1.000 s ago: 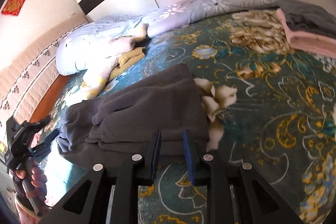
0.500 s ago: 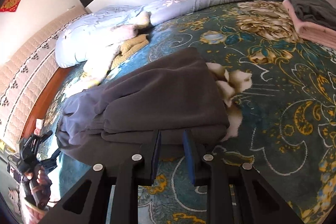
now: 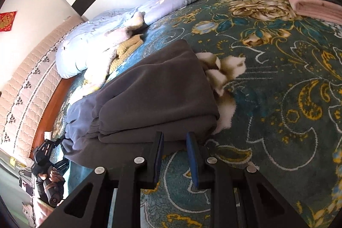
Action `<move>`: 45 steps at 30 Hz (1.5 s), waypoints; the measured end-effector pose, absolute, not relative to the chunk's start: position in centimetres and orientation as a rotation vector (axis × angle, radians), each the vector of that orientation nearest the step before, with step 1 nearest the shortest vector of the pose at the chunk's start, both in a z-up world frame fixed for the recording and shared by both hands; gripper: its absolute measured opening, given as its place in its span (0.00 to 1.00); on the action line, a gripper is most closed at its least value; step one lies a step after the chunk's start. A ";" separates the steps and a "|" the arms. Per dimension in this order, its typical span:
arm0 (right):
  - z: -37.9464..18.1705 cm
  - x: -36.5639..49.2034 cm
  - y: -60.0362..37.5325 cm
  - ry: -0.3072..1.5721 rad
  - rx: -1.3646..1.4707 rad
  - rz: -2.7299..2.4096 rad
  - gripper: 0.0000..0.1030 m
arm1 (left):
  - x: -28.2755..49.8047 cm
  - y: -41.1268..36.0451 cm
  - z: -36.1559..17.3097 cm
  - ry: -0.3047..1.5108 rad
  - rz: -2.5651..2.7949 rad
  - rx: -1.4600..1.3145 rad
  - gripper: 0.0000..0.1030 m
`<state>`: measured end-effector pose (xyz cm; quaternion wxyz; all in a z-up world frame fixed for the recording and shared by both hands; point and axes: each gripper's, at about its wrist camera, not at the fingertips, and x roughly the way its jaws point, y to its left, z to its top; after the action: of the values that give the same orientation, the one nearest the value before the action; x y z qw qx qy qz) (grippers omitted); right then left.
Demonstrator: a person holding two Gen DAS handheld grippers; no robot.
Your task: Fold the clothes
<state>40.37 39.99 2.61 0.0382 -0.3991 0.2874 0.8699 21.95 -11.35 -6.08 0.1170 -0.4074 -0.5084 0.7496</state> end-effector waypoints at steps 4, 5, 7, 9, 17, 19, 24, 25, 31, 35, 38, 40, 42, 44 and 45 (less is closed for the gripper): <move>2.4 40.5 40.6 0.923 -1.214 2.692 0.23 | 22.5 -10.5 -2.9 -1.382 2.303 -1.180 0.36; 2.3 40.6 40.8 0.941 -1.205 2.699 0.23 | 22.6 -10.1 -1.5 -1.338 2.333 -1.164 0.36; 2.1 40.7 41.2 0.966 -1.194 2.707 0.24 | 22.9 -9.3 1.6 -1.213 2.398 -1.122 0.36; 1.8 40.7 41.6 0.995 -1.183 2.714 0.24 | 23.7 -7.6 5.8 -1.007 2.489 -1.058 0.36; 0.8 41.4 42.5 1.099 -1.160 2.765 0.25 | 25.9 6.5 16.8 -0.382 2.604 -0.884 0.35; 0.6 41.7 42.7 1.105 -1.147 2.772 0.25 | 26.5 10.8 17.7 -0.236 2.602 -0.851 0.35; 0.0 42.3 43.7 1.136 -1.131 2.760 0.25 | 28.6 21.0 16.3 0.142 2.562 -0.839 0.34; -0.1 42.4 43.8 1.140 -1.129 2.759 0.25 | 29.4 22.4 15.5 0.187 2.538 -0.849 0.34; -0.8 42.7 44.8 1.166 -1.120 2.733 0.25 | 34.1 29.6 9.5 0.528 2.475 -0.853 0.34; -1.1 43.1 45.2 1.187 -1.113 2.721 0.25 | 35.9 32.0 6.9 0.713 2.484 -0.827 0.35; -1.2 43.1 45.2 1.183 -1.113 2.719 0.26 | 35.7 32.1 6.8 0.762 2.494 -0.818 0.36; -1.1 43.1 45.1 1.169 -1.113 2.723 0.26 | 35.5 31.7 7.5 0.742 2.489 -0.828 0.49; -1.1 43.1 45.0 1.159 -1.115 2.720 0.26 | 35.3 30.8 8.5 0.664 2.465 -0.856 0.69; -1.0 43.1 44.9 1.144 -1.118 2.716 0.25 | 35.0 29.3 9.6 0.528 2.441 -0.886 0.70; -0.9 43.1 44.8 1.134 -1.120 2.715 0.25 | 34.8 28.4 10.2 0.453 2.426 -0.900 0.70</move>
<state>43.05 44.77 -0.91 -0.0034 -0.3558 0.3603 0.8623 34.76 28.38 10.18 0.2545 -0.3315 0.1668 0.8930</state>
